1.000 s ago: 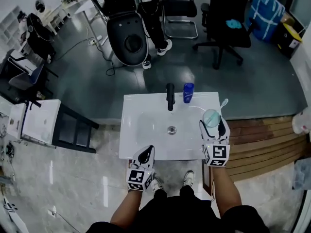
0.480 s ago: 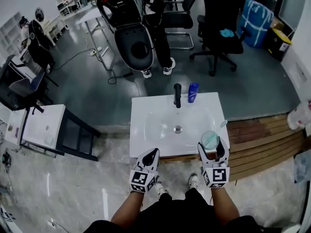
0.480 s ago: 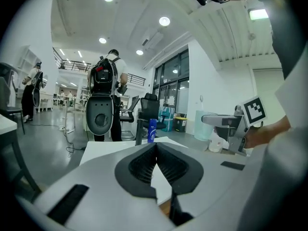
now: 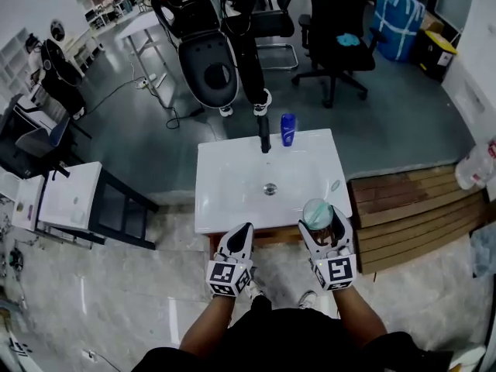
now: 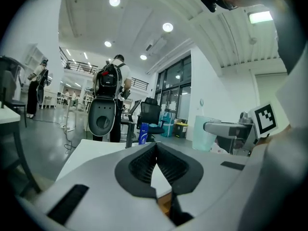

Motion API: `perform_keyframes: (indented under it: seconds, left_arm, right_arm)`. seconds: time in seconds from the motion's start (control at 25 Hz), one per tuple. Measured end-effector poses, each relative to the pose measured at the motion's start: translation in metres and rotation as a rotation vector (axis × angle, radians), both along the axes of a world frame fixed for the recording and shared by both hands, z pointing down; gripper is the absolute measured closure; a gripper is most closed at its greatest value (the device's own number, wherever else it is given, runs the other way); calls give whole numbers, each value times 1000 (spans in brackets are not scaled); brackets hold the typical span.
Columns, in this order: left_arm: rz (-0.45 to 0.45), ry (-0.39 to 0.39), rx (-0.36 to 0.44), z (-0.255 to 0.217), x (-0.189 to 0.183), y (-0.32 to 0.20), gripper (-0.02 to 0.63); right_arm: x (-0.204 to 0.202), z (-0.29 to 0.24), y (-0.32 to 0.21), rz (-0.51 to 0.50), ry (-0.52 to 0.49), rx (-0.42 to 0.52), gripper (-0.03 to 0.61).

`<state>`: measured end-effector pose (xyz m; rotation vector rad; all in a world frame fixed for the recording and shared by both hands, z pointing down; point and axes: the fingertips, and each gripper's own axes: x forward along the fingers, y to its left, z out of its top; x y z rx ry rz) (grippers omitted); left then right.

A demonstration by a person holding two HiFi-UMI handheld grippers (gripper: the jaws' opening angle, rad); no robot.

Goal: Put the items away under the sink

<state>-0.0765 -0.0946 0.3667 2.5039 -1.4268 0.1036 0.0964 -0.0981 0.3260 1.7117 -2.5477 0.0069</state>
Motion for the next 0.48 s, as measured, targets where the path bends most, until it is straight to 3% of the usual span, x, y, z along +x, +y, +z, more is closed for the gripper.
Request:
perform_keyframes:
  seconds: [0.28,0.48]
  left_arm:
    - [-116,-31,33,-7,27,34,594]
    - [-156,-77,5,12,32,59,594]
  right_arm:
    - [27,6,25,-74,17,26,218]
    - [26,25,40,-131,19,33,218]
